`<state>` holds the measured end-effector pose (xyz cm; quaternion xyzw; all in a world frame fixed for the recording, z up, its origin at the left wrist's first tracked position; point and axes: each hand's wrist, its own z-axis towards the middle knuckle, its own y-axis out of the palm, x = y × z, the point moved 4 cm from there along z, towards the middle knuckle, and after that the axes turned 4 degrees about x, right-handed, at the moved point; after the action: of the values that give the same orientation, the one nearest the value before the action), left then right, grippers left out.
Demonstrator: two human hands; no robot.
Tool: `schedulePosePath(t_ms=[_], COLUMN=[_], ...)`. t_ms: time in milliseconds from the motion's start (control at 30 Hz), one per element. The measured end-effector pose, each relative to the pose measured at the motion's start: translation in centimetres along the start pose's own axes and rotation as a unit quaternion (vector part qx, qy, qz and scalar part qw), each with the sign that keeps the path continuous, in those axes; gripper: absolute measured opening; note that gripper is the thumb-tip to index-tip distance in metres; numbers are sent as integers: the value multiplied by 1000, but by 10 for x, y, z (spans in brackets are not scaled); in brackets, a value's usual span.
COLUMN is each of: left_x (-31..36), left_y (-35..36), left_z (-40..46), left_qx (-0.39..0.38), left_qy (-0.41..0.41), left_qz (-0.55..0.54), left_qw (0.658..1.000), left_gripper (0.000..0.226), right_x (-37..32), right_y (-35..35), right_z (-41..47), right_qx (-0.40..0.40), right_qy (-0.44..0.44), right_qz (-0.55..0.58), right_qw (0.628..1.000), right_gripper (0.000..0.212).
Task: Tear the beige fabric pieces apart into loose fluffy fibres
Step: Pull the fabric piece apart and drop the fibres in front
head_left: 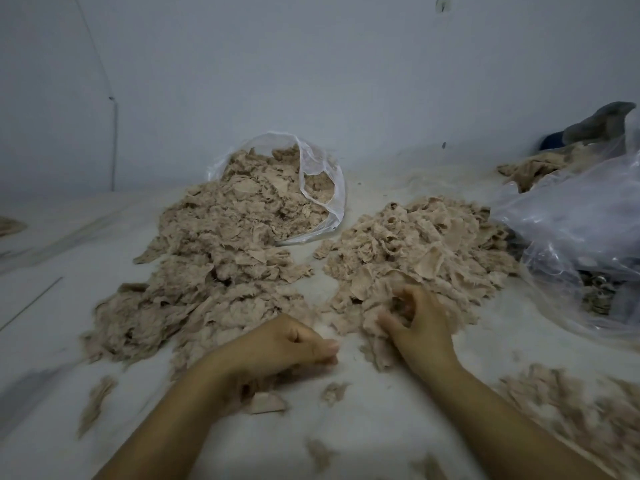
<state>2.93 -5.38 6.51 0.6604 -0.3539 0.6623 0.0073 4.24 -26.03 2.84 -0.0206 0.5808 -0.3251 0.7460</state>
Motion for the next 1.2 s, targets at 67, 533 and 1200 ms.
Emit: schedulePosePath(t_ms=[67,533,1200], left_x=[-6,-63,-38], left_y=[-17,-28,-21], left_z=[-9,-3,6], left_qx=[37,166,360], left_qy=[16,112,97], left_qz=[24,162,257], left_qw=[999,966,891], left_gripper=[42,18,19], right_x=[-15,-52,-36], right_y=[1,50,45], right_z=[-8,-60,-43], right_qx=[-1,-403,-199], right_qy=[-92,-343,23], right_qz=[-10,-74,206], right_qw=[996,845,958], right_gripper=[16,35,13])
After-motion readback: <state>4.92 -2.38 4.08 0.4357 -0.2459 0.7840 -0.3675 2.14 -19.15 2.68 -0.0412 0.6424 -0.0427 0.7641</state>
